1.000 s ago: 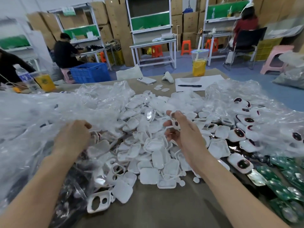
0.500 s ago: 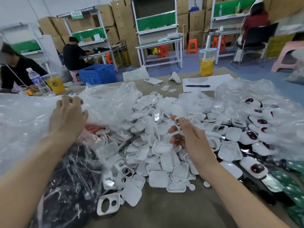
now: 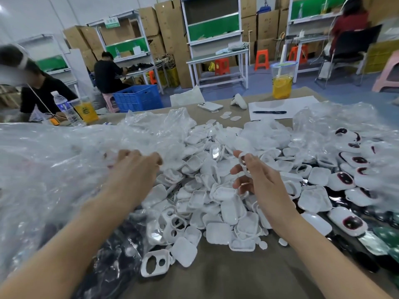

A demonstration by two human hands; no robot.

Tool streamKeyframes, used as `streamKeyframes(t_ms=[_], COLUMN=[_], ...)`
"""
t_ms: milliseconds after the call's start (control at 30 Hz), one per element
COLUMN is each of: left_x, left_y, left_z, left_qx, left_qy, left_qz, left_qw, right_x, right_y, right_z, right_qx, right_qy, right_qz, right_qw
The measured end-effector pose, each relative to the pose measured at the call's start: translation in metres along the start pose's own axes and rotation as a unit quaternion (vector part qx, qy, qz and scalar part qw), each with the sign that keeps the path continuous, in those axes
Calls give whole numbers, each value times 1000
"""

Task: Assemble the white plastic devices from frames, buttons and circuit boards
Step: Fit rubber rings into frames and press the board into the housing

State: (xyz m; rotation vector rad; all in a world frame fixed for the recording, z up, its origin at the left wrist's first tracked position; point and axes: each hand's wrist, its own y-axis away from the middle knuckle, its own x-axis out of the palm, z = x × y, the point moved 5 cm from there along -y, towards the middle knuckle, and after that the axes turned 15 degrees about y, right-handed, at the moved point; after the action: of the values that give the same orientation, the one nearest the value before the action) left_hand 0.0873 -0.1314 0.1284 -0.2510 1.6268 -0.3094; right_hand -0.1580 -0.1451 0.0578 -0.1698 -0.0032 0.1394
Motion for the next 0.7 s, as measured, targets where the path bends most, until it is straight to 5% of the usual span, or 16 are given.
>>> streamKeyframes(t_ms=[100, 167, 233, 300, 467, 700], left_x=[-21, -45, -49, -32, 11, 2], left_y=[11, 12, 8, 6, 0, -28], left_z=[-8, 30, 80, 109, 126, 121], left_qx=[36, -71, -236, -317, -308, -161], left_qy=[72, 76, 87, 104, 69, -29], left_qz=[-128, -220, -163, -37, 99, -5], left_qw=[989, 970, 954, 942, 944, 987], right_x=[-1, -2, -3, -3, -5, -9], right_y=[1, 2, 3, 4, 4, 1], right_z=[1, 2, 2, 3, 3, -1], right_qx=[3, 6, 9, 7, 8, 18], right_qy=[-7, -15, -17, -16, -16, -26], right_qz=[-2, -7, -10, -6, -9, -22], right_qw=[1000, 1000, 1000, 1000, 1000, 999])
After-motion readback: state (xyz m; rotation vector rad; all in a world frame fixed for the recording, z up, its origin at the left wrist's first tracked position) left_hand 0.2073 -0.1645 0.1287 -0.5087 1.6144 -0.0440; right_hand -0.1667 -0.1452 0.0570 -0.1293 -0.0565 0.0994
